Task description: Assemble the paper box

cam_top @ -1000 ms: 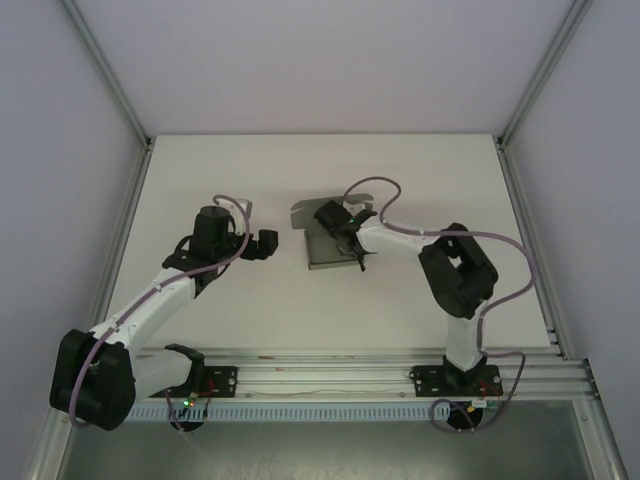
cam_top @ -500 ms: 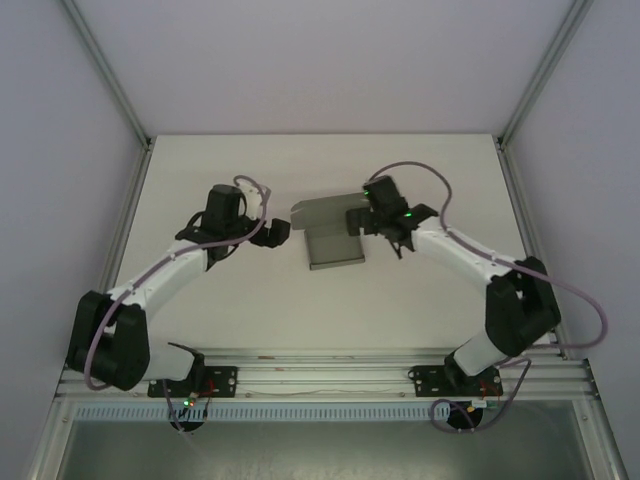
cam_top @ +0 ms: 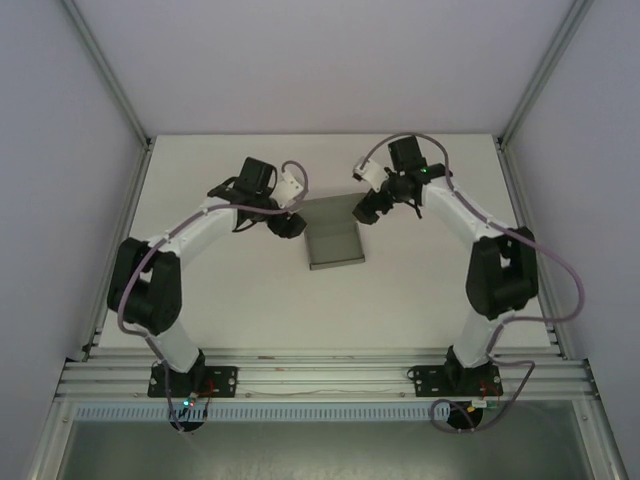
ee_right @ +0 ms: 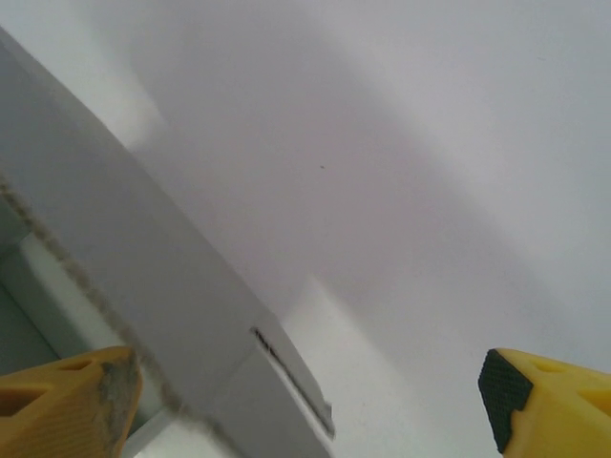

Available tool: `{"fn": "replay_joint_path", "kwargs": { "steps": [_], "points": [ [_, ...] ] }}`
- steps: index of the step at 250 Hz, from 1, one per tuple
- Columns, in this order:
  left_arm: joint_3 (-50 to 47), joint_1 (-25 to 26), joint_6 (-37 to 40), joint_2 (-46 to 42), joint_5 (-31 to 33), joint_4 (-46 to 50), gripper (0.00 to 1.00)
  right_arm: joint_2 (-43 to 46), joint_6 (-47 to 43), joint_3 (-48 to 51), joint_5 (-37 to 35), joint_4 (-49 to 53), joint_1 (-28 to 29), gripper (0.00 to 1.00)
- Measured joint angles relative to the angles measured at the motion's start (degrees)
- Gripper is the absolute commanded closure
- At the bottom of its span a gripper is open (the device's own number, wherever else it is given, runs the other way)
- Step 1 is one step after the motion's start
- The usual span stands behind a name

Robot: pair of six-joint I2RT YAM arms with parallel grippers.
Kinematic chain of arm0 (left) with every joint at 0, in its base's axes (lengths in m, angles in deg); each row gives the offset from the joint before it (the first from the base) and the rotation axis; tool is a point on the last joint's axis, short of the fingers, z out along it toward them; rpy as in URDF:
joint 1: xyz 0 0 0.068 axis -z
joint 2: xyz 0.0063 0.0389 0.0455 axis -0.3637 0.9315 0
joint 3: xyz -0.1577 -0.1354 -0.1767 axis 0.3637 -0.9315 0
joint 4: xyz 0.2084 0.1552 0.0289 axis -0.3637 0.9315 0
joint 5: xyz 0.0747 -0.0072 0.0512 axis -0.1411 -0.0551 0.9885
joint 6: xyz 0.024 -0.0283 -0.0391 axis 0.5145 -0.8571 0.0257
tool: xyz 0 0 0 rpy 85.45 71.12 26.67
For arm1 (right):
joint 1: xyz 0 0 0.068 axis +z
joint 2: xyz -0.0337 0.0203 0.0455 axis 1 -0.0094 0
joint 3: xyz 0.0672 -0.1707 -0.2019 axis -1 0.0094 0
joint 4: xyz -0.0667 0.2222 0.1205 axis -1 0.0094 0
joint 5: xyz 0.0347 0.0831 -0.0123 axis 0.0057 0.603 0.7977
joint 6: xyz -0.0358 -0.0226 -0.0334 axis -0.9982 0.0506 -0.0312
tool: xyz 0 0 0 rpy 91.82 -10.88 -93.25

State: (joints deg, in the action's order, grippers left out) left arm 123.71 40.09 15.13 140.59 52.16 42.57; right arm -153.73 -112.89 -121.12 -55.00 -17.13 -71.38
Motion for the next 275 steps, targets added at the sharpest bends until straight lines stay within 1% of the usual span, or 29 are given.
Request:
{"fn": "replay_joint_path", "kwargs": {
  "steps": [18, 36, 53, 66, 85, 123, 132, 142, 157, 185, 210, 243, 275],
  "points": [
    [3.91, 0.02, 2.14, 2.64, -0.02, 3.23, 0.53, -2.93, -3.67, -3.52, 1.68, 4.15, -0.15, 0.23],
    [6.23, 0.33, 4.13, 4.13, 0.07, 5.55, 0.6, -4.59, -6.6, -6.01, 2.75, 8.04, -0.15, 0.41],
    [7.3, 1.05, 5.62, 4.66, 0.57, 7.08, 0.66, -5.44, -8.15, -7.54, 3.13, 10.91, -0.13, 0.55],
    [7.65, 1.79, 6.82, 4.72, 1.33, 7.76, 0.74, -5.64, -8.24, -8.09, 3.15, 12.52, -0.15, 0.62],
    [8.09, 2.71, 7.63, 4.81, 2.34, 8.68, 0.84, -5.68, -8.85, -8.24, 3.06, 14.16, -0.15, 0.7],
    [9.4, 3.76, 8.13, 5.57, 4.68, 9.86, 0.91, -5.84, -8.76, -8.41, 2.62, 15.69, -0.15, 0.91],
    [9.77, 3.76, 8.04, 5.84, 5.01, 9.97, 0.91, -5.84, -8.52, -8.41, 2.47, 15.8, -0.15, 0.96],
    [9.99, 3.76, 7.93, 5.95, 5.4, 9.97, 0.92, -5.84, -8.07, -8.44, 2.29, 15.82, -0.13, 0.98],
    [10.19, 4.0, 7.43, 5.95, 6.32, 9.99, 1.0, -5.84, -7.15, -8.5, 2.23, 15.76, -0.13, 1.0],
    [10.23, 4.57, 4.87, 5.95, 8.92, 9.27, 1.0, -5.73, -4.22, -8.13, 1.77, 14.56, 0.0, 1.0],
    [10.23, 5.14, 1.05, 5.95, 11.28, 7.96, 1.0, -3.65, 1.36, -4.7, -0.39, 9.81, 0.9, 1.0],
    [9.7, 5.49, -6.23, 5.7, 14.08, 4.76, 1.0, -0.31, 12.46, -0.85, -4.63, 4.83, 3.17, 1.0],
    [9.38, 6.01, -16.63, 5.66, 17.92, 1.95, 1.0, 1.2, 28.61, 2.67, -9.79, -2.23, 5.7, 1.0]
  ]
}}
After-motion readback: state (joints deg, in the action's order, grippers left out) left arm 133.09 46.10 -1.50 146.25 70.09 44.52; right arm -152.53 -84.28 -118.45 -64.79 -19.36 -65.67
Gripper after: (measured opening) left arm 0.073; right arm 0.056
